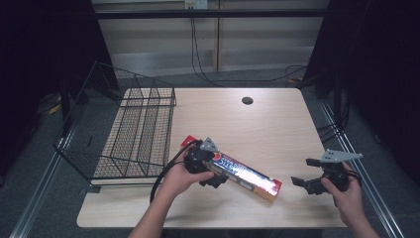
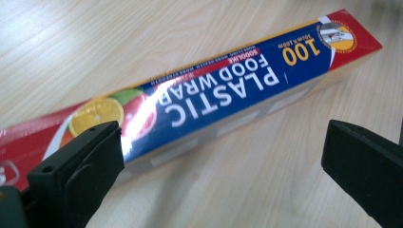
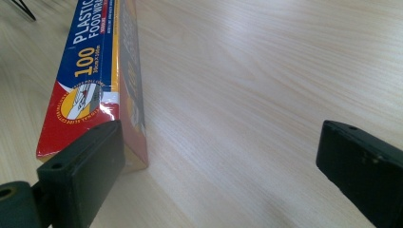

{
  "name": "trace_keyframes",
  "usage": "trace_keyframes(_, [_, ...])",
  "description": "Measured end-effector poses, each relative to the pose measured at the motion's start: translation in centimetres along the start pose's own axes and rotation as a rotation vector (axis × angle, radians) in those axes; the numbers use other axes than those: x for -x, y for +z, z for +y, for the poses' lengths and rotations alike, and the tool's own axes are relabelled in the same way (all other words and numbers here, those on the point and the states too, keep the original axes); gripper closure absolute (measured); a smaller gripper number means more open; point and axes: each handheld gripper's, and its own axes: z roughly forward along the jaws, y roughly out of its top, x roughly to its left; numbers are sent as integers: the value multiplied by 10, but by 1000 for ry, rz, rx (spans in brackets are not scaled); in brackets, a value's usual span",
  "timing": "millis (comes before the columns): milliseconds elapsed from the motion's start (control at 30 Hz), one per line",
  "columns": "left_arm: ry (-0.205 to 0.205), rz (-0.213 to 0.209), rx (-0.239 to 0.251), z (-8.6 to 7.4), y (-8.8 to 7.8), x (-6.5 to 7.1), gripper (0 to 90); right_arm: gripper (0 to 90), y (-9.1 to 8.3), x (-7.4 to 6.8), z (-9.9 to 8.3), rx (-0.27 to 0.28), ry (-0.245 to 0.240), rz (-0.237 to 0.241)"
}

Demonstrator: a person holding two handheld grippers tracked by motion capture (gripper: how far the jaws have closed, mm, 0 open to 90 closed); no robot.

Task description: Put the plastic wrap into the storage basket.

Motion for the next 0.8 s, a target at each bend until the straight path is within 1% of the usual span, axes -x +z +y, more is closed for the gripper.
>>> trace_keyframes(33, [8, -7, -6, 3, 2, -3, 1, 23, 0, 1, 0, 0, -1, 5])
trace_keyframes(100, [22, 6, -37, 9, 7, -6, 1, 22, 0, 2, 0, 3, 1, 5])
trace_keyframes(200, [21, 3, -55, 14, 16, -8, 7, 23, 0, 2, -1, 6, 7, 13])
trace_keyframes(233, [39, 2, -71, 15, 19, -10, 7, 23, 0, 3, -1, 6, 8, 16])
trace_keyframes(267, [48, 2, -79, 16, 23, -11, 7, 23, 0, 3, -1, 9, 11, 13])
trace_keyframes(333, [46, -7, -94, 18, 28, -15, 7, 23, -1, 4, 0, 10, 9, 17])
trace_keyframes(367, [47, -7, -84, 18, 30, -16, 7, 23, -1, 4, 0, 13, 11, 15])
trace_keyframes(433, [62, -14, -90, 20, 34, -18, 8, 23, 0, 5, 0, 16, 20, 24])
trace_keyframes(467, [65, -14, -85, 20, 36, -18, 7, 23, 1, 5, 0, 20, 24, 28])
trace_keyframes(500, [75, -22, -78, 21, 37, -18, 1, 23, 1, 5, 0, 17, 29, 34])
trace_keyframes(533, [87, -33, -80, 22, 38, -19, 1, 23, 2, 5, 0, 15, 22, 38])
trace_keyframes(567, [77, -36, -68, 23, 39, -20, 1, 22, 2, 4, 1, 15, 20, 39])
trace_keyframes(600, [79, -40, -68, 23, 39, -21, 1, 23, 3, 3, 1, 15, 15, 38])
trace_keyframes(700, [95, -16, -59, 23, 45, -22, 1, 23, 2, 1, 1, 13, 14, 49])
trace_keyframes(733, [102, -22, -59, 24, 46, -22, 1, 23, 2, 1, 1, 13, 10, 44])
trace_keyframes(767, [99, -24, -53, 24, 47, -21, 1, 23, 1, 0, 1, 11, 13, 42])
trace_keyframes(800, [102, -20, -56, 25, 48, -21, 1, 23, 0, 0, 1, 15, 17, 41])
